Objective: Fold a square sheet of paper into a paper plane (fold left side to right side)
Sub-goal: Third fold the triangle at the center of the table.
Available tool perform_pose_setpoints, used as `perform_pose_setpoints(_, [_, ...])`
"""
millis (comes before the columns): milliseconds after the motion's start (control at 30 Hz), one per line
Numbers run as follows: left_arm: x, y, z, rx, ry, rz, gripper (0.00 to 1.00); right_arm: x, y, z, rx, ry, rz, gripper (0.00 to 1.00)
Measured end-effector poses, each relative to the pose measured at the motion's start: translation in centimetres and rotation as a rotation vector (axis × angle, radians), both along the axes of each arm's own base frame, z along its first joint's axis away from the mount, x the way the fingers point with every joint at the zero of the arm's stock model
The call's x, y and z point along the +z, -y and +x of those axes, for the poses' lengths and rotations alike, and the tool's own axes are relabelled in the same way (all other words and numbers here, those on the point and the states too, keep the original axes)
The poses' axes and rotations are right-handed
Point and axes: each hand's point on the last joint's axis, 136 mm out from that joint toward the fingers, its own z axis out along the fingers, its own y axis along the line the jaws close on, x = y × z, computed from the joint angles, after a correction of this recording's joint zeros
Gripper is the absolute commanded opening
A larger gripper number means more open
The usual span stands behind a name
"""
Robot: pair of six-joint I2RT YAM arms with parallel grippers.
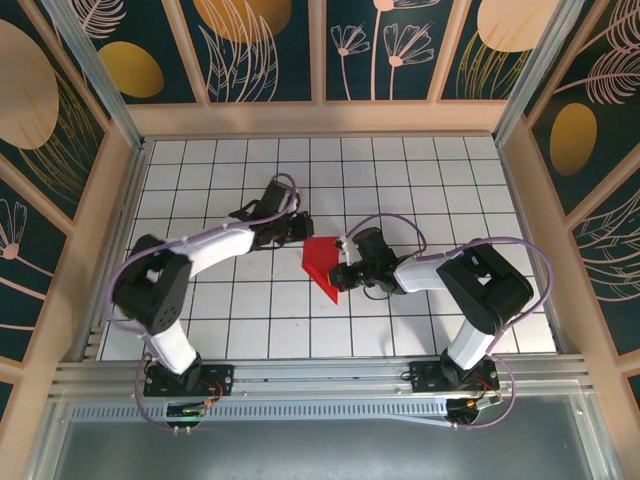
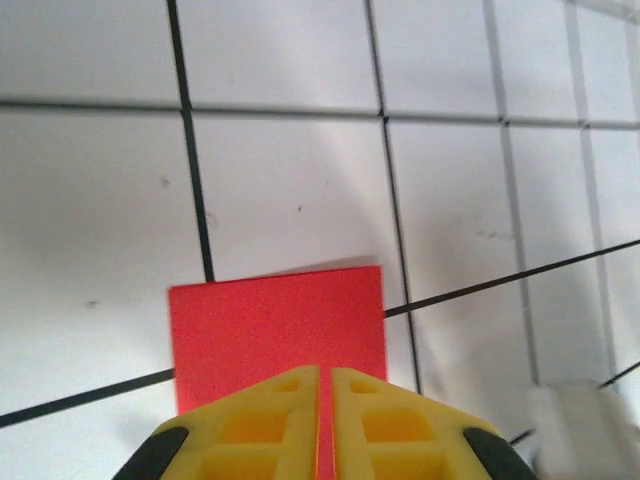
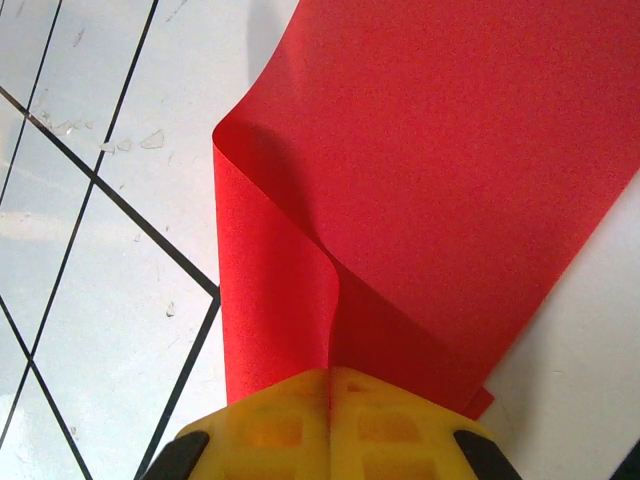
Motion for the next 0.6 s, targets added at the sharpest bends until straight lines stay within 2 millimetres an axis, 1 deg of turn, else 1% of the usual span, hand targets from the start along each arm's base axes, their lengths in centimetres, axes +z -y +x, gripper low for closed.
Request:
perform_pose_setpoints(33, [1.6,-0.5,-0.3,0.005,0.04,-0.021,0.06,0.0,0.0,0.0,0.003,0.002,-0.001,0.0])
perform_pose_setpoints(100, [3.7,-1.0,-1.2,-0.002,0.1,-0.062,0.03,0.0,0.0,0.0,0.013,0.01,-0.007,0.0])
perform_pose_setpoints(133, [4.2,-1.2,-1.8,-0.008,0.118,-0.08,0.02,0.0,0.0,0.0,0.018,0.01,-0.012,0.0])
perform_pose_setpoints(167, [4.2,-1.3,-2.5,-0.018,0.125,-0.096,0.01,0.0,0.0,0.0,0.023,0.011,-0.017,0.0])
perform_pose_setpoints(200, [3.9,-1.4,-3.2,-0.03,0.122,-0.109,0.0,0.0,0.0,0.0,0.029,0.013,-0.022,0.0])
perform_pose_setpoints(233, [3.1,-1.4,-4.1,-0.044,0.109,-0.122,0.0,0.0,0.0,0.0,0.034,0.013,-0.027,0.0])
perform_pose_setpoints(367, [-0.9,-1.4,-7.6,-0.087,0.008,-0.144,0.0,0.0,0.0,0.0,0.049,0.015,-0.041,0.0])
perform_pose_setpoints(400, [-1.5,-1.2,-8.4,-0.097,-0.011,-0.151,0.0,0.0,-0.1,0.0,0.052,0.013,-0.042,0.0])
perform_pose_setpoints(467, [-2.2,-0.5,-9.3,-0.116,-0.037,-0.167,0.0,0.0,0.0,0.0,0.052,0.012,-0.043,0.0])
perform_pose_setpoints(600, [-2.4,1.2,-9.7,-0.142,-0.047,-0.212,0.0,-0.1,0.0,0.0,0.053,0.011,-0.042,0.0])
